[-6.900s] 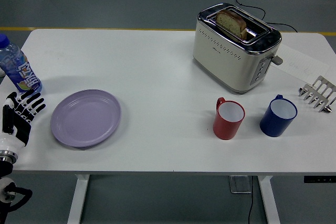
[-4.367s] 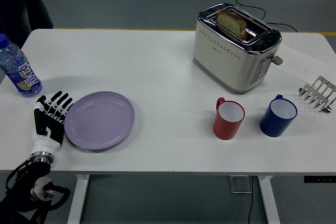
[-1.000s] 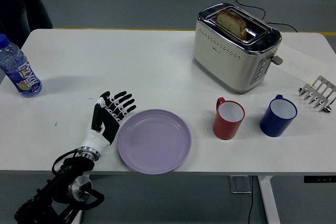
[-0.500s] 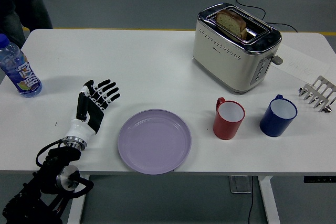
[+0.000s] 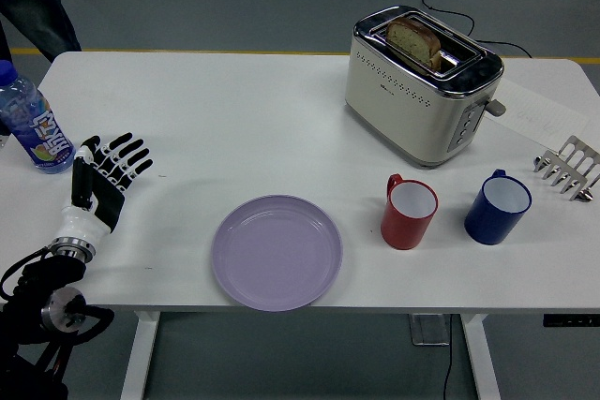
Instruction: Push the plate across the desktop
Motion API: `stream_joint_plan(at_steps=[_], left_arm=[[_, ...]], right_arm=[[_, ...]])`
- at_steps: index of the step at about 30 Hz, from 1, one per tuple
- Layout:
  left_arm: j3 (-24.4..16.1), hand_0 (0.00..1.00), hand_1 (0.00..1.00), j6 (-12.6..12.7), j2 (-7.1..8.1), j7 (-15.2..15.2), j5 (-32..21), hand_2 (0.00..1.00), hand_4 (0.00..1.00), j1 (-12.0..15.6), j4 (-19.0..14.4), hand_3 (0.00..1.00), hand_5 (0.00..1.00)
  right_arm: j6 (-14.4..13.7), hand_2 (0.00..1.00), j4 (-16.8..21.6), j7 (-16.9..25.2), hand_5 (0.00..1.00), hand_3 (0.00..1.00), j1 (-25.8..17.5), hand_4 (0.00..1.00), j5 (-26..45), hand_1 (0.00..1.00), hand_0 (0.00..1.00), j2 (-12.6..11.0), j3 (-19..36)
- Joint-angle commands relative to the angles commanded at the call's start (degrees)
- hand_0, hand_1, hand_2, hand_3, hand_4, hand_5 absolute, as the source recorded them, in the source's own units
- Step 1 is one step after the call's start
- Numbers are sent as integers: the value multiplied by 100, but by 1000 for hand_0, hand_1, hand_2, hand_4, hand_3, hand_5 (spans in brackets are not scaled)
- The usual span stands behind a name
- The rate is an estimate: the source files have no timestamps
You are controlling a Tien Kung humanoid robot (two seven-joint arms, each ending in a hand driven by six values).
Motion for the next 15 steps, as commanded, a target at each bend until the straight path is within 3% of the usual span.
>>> stream_joint_plan(at_steps=[3,8,15], left_arm=[[-247,722,711,-7,150,46,52,679,472,62,-61,641,998],[-605,741,728,-147,334,450,203,697,489,151,-114,657,998],[-916,749,734,-171,444,615,242,706,492,234,-167,668,998]], right_arm=[[26,647,14,43,602,654,-7,406,218,540,600,1,-129],[36,645,12,52,602,654,-5,406,272,539,600,2,-160],[38,645,9,50,603,654,-4,405,288,539,600,4,-162]])
